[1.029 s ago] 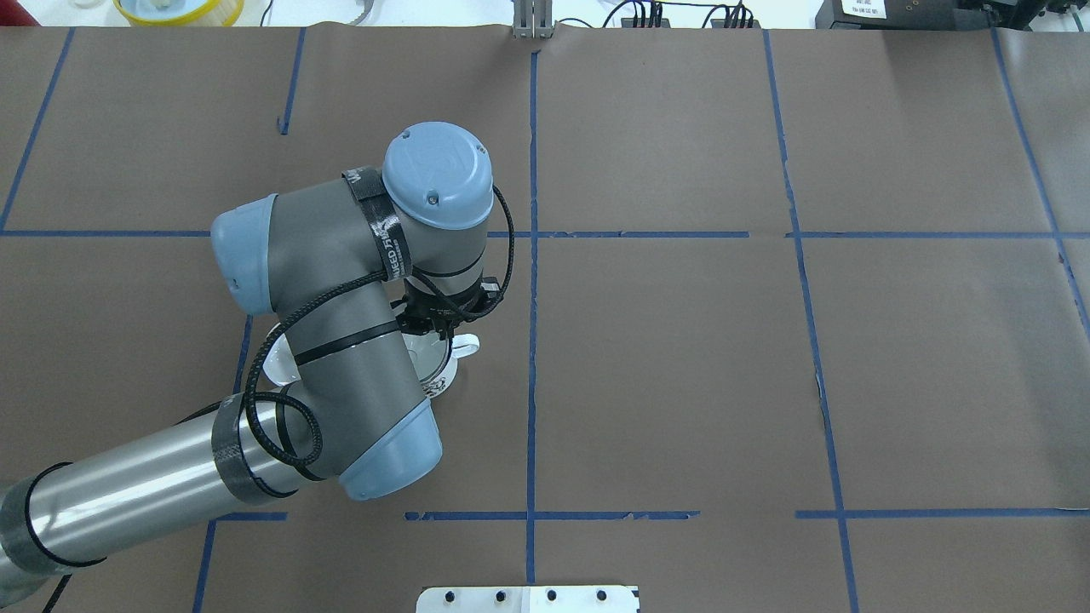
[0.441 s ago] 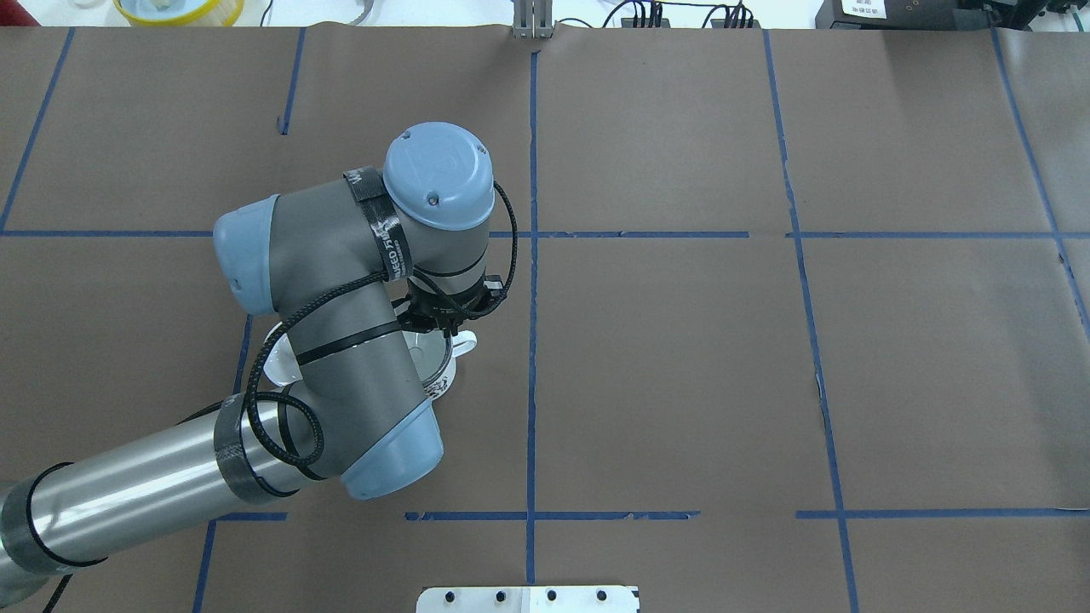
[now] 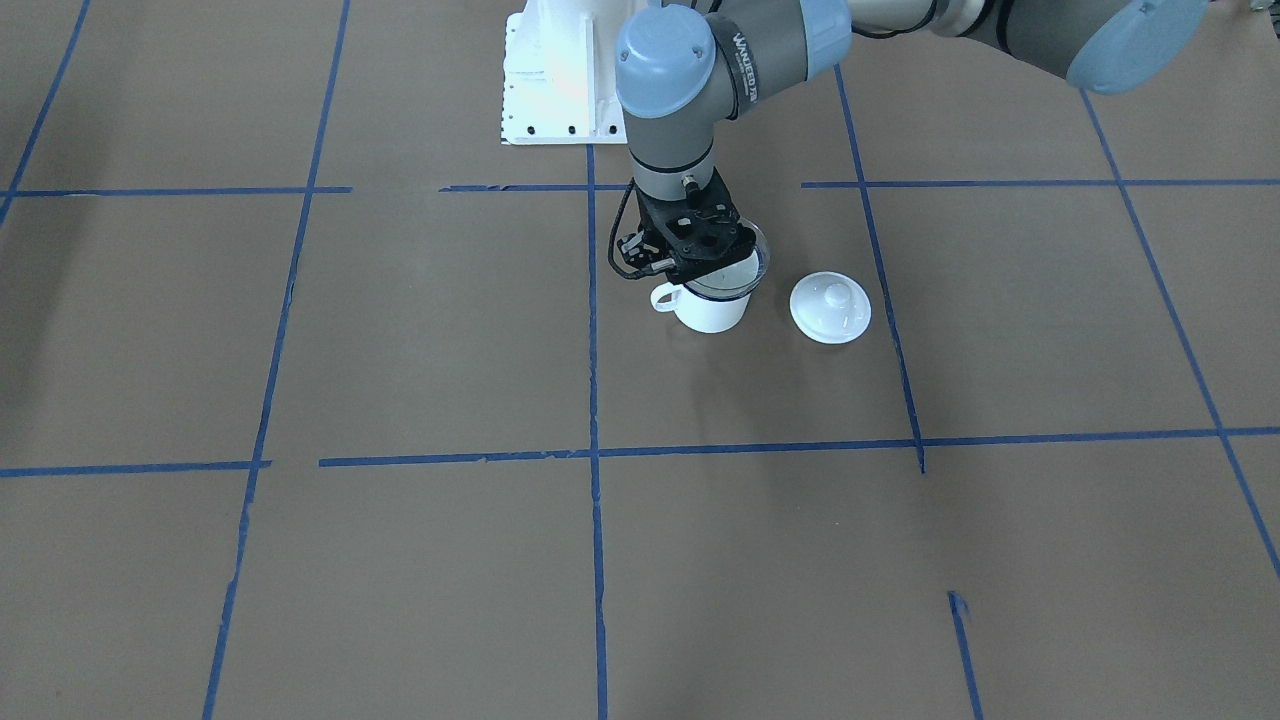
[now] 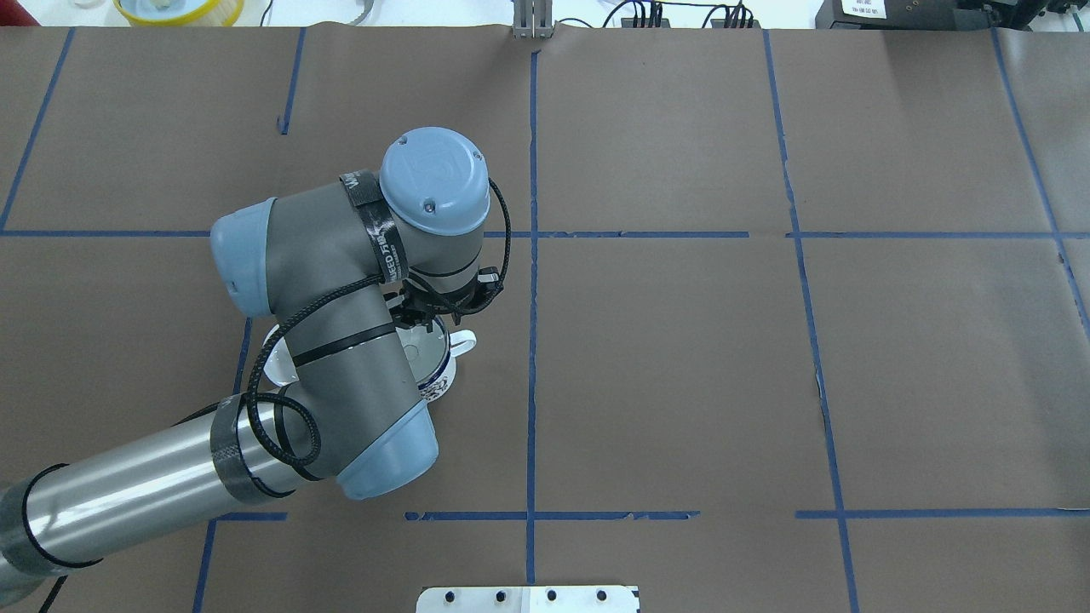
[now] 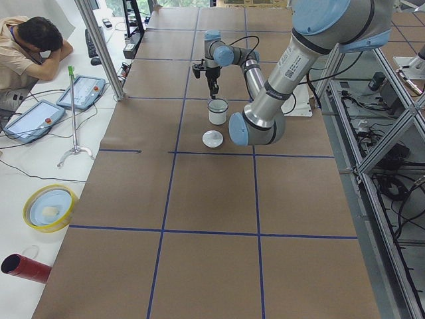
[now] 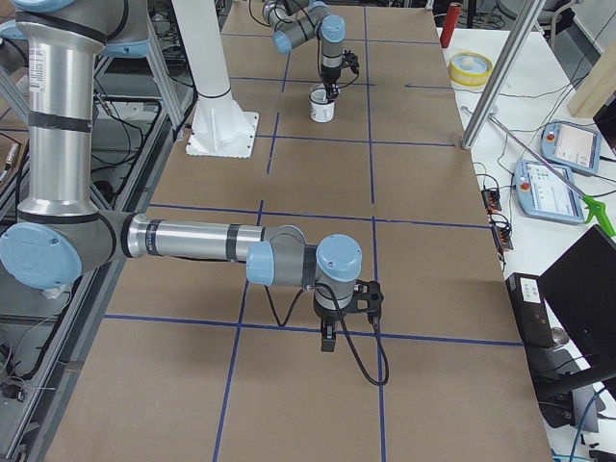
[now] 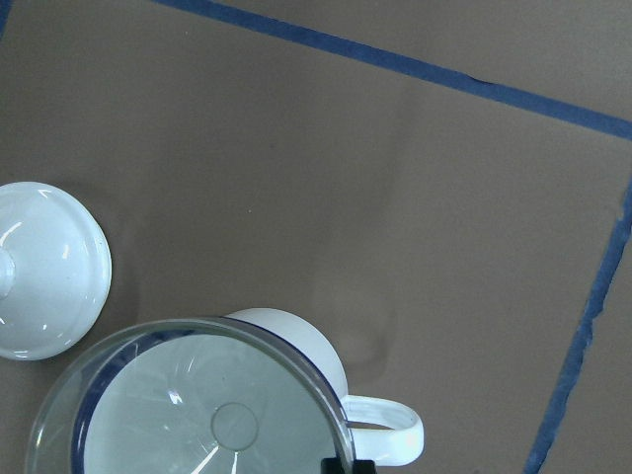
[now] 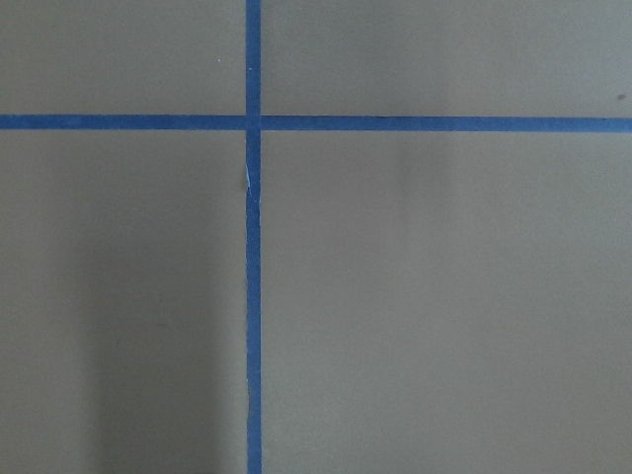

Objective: Place funnel on cup
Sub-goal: 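Lower the funnel into the mug mouth with the left gripper, then open the left gripper and withdraw it away from the mug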

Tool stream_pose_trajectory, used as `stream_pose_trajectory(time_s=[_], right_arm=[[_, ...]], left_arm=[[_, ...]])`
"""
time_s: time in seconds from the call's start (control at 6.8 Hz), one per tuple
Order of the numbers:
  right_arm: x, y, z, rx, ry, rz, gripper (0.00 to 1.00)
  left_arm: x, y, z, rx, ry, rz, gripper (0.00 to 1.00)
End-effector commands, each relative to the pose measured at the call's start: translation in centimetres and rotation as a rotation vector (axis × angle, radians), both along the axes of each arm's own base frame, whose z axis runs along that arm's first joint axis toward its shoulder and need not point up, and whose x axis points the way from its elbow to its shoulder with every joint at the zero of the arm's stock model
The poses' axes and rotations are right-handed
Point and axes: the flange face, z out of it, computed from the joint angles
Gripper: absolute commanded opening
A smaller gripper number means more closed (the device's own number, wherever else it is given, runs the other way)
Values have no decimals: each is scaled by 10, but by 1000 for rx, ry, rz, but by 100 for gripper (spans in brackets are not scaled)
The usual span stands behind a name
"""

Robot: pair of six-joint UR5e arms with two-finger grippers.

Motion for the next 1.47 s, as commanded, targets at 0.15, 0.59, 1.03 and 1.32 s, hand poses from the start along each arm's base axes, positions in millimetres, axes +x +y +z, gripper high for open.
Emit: stream_pose_trajectory(time_s=[0.15,0.59,1.03,1.32], right_arm=[[0,0,0,0,0,0,100],[0,0,0,0,0,0,100],[0,0,0,0,0,0,100],[0,0,0,0,0,0,100]], left_arm=[[-53,12,-22,153,78,86,100],[-232,-38,39,434,158,242,100],[-423,-98,214,492,68,448,100],[-530,-86,339,396,71,433,100]])
